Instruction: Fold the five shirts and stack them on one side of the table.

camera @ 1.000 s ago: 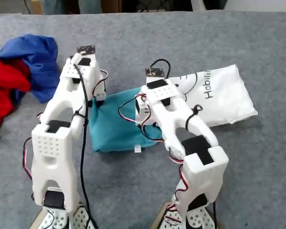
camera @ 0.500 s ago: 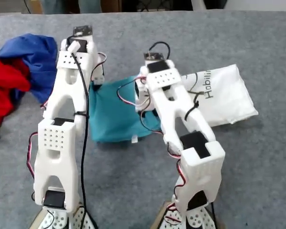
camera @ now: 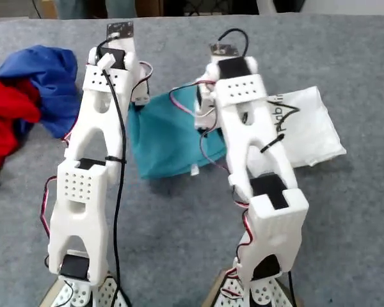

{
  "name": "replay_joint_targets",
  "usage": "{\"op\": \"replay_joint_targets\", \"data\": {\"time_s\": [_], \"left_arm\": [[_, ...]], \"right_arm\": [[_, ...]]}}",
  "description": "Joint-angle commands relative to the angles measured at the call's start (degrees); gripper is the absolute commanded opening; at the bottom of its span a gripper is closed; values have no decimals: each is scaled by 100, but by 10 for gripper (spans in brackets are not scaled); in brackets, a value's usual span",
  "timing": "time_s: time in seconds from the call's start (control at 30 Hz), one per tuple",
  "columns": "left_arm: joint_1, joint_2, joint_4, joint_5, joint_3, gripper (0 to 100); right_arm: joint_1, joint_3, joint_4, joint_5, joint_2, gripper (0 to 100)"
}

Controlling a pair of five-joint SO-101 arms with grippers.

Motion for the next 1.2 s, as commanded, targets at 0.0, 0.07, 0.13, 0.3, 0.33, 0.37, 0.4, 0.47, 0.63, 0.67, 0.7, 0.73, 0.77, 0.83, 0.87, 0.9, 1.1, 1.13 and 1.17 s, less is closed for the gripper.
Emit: {"op": "replay_joint_targets", "data": {"time_s": [0.0,0.07,0.13,0.3,0.33,0.37,0.4,0.47,0.63,0.67,0.7,0.73,0.77,0.83,0.87,0.9,1.1,1.13,1.17], "left_arm": [[189,-176,35,70,-716,27],[391,-167,0,53,-945,27],[646,-141,-26,62,-1182,27],[1305,-123,-440,79,-1402,27],[1402,-123,-580,97,-1402,27],[1490,-114,-730,185,-1402,27],[1569,-114,-905,308,-1402,27],[1754,-53,-1327,422,-1376,28],[2299,343,-2479,448,-1147,28],[2396,448,-2664,448,-1095,28],[2457,554,-2796,466,-1086,28],[2492,651,-2910,554,-1086,28],[2510,738,-3042,668,-1086,28],[2510,923,-3297,879,-1095,28],[2501,1011,-3411,923,-1095,28],[2501,1090,-3490,949,-1095,28],[2519,1407,-3552,967,-1112,28],[2519,1442,-3552,967,-1112,28],[2519,1468,-3552,949,-1112,29]], "right_arm": [[492,-409,132,316,-66,15],[765,-479,141,589,-66,15],[1073,-585,141,826,-66,15],[2004,-708,141,1486,-321,15],[2180,-708,141,1644,-435,15],[2374,-708,132,1793,-558,15],[2567,-708,123,1925,-655,15],[2927,-708,97,2171,-804,15],[3684,-646,-273,2602,-857,15],[3815,-629,-404,2629,-857,15],[3921,-585,-545,2664,-840,15],[4000,-523,-651,2725,-813,16],[4044,-479,-738,2769,-769,16],[4105,-374,-879,2848,-620,16],[4105,-365,-914,2875,-541,16],[4114,-382,-923,2884,-444,16],[4167,-400,-993,2884,-4,17],[4167,-400,-1055,2884,40,17],[4167,-400,-1108,2884,84,18]]}}
